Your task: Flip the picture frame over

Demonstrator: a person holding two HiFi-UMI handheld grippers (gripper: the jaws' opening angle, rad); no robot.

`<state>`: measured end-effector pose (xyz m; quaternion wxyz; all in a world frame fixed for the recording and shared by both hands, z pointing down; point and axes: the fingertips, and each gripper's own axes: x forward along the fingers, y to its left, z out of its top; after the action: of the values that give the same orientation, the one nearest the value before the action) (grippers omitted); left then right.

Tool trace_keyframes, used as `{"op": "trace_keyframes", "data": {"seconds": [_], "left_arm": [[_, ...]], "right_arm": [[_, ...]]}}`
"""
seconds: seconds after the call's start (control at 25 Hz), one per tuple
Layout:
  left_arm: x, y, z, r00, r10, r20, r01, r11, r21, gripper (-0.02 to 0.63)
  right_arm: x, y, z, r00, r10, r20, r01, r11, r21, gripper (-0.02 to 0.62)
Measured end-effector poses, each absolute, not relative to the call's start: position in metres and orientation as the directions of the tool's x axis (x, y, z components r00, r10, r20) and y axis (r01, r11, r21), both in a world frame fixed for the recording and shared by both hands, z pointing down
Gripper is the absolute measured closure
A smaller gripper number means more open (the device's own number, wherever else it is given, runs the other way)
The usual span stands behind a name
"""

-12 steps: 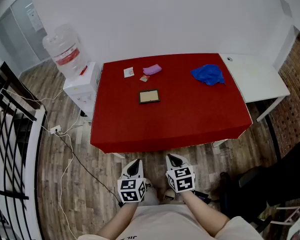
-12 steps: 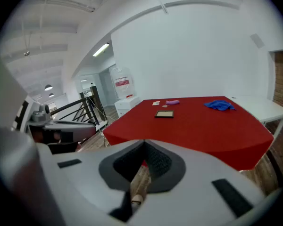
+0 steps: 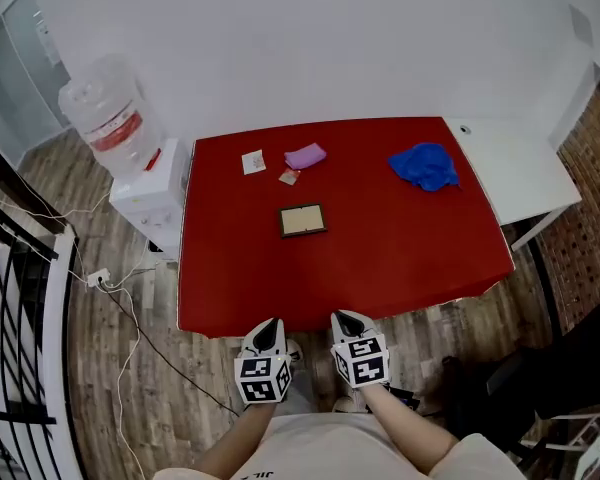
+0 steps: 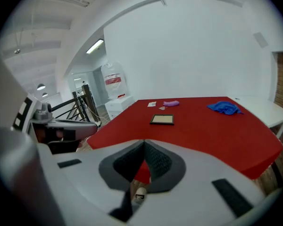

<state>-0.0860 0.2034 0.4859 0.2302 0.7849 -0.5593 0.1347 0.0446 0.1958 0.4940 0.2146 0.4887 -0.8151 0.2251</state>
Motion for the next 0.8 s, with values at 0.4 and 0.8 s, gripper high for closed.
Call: {"op": "trace_keyframes", "data": {"seconds": [0.4,0.8], "left_arm": [[-0.123,0.080,0.470,0.407,-0.796,0.448,-0.913,-0.348,0.212,0.600],[-0.132,0.038,0.474,0.412,-0.786,0.461,-0.910,-0.335,0.242,0.600]], "right_arm": [[0.000,0.080,0.480,-0.373,-0.740,0.560,-0.923,0.356,-0.144,0.591],[-0.003,0.036,0.477,-0.358,-0.738,0.572,-0.928,0.349,-0.131,0.591]]}}
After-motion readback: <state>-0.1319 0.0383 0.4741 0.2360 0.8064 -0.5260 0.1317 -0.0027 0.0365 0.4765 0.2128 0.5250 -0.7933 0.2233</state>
